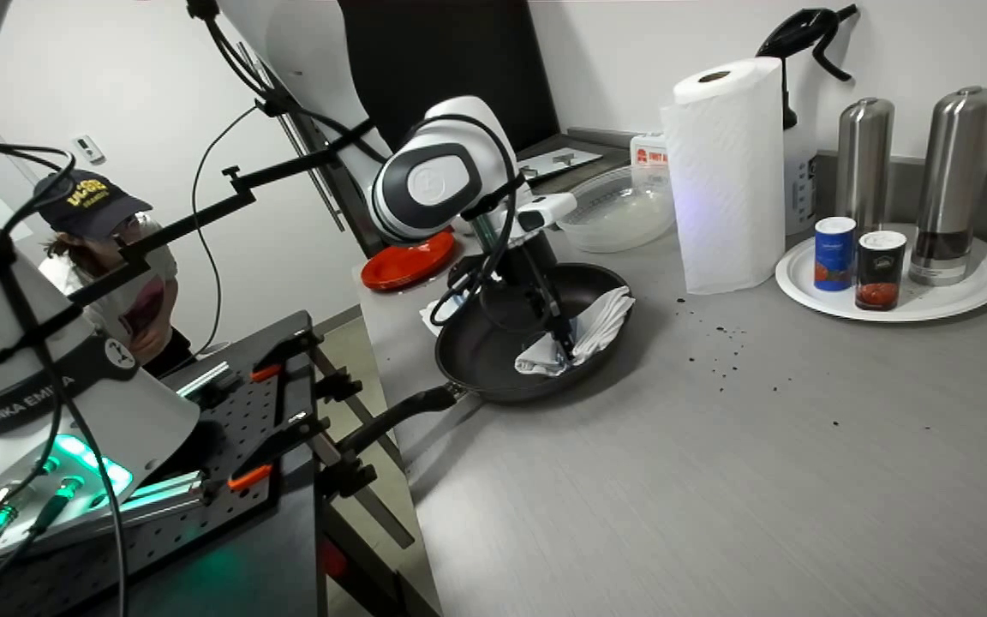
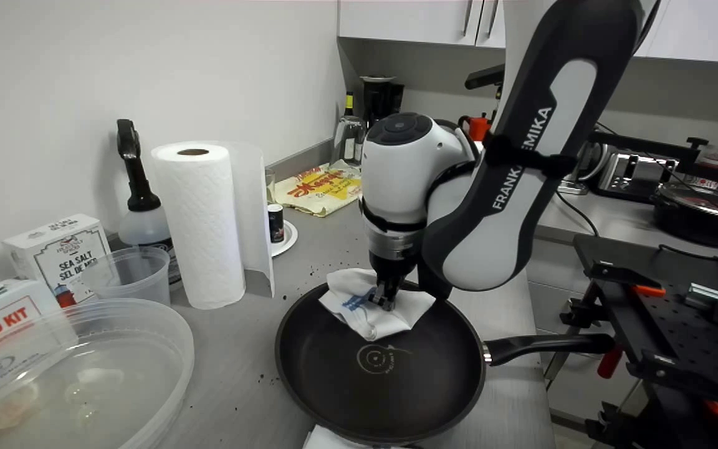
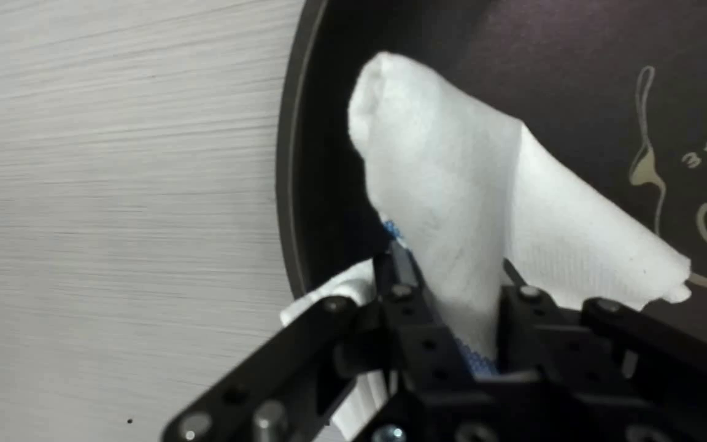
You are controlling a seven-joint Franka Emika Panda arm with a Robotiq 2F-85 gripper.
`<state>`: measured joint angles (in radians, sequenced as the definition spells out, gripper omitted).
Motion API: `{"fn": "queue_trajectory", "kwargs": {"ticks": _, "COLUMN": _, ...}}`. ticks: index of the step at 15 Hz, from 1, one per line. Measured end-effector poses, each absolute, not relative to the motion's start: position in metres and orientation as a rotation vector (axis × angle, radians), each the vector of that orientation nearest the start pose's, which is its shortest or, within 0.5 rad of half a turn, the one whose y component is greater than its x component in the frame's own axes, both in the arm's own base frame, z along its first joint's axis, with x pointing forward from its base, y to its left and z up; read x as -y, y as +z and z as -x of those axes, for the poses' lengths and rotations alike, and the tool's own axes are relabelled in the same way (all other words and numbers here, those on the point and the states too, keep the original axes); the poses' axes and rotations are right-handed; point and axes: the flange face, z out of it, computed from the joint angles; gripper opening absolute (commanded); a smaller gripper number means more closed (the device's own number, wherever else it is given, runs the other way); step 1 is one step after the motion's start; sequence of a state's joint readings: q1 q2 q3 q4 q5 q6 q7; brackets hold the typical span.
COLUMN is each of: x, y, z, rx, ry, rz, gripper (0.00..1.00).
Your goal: Use the towel to partially wipe the pan
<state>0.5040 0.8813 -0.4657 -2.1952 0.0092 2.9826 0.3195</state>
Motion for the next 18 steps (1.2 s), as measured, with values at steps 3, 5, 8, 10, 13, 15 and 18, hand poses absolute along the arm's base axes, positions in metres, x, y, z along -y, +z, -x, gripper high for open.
{"fn": "queue_trajectory", "kwargs": {"ticks": 3, "x": 0.02, "y": 0.018, "z": -0.513, "rx": -0.238, "ry": -0.102, "rz": 3.533, "gripper": 0.06}}
{"fn": "queue_trajectory", "kwargs": {"ticks": 5, "x": 0.02, "y": 0.013, "z": -0.513, "rx": -0.234, "ry": -0.108, "rz": 3.557, "gripper": 0.06}}
{"fn": "queue_trajectory", "kwargs": {"ticks": 8, "x": 0.017, "y": 0.009, "z": -0.512, "rx": -0.228, "ry": -0.116, "rz": 3.578, "gripper": 0.06}}
{"fn": "queue_trajectory", "kwargs": {"ticks": 10, "x": 0.015, "y": 0.006, "z": -0.512, "rx": -0.219, "ry": -0.117, "rz": 3.583, "gripper": 0.06}}
{"fn": "queue_trajectory", "kwargs": {"ticks": 13, "x": 0.009, "y": 0.002, "z": -0.512, "rx": -0.219, "ry": -0.105, "rz": 3.576, "gripper": 0.06}}
{"fn": "queue_trajectory", "kwargs": {"ticks": 15, "x": 0.004, "y": 0.001, "z": -0.514, "rx": -0.219, "ry": -0.102, "rz": 3.57, "gripper": 0.06}}
{"fn": "queue_trajectory", "kwargs": {"ticks": 18, "x": -0.006, "y": 0.002, "z": -0.517, "rx": -0.22, "ry": -0.089, "rz": 3.555, "gripper": 0.06}}
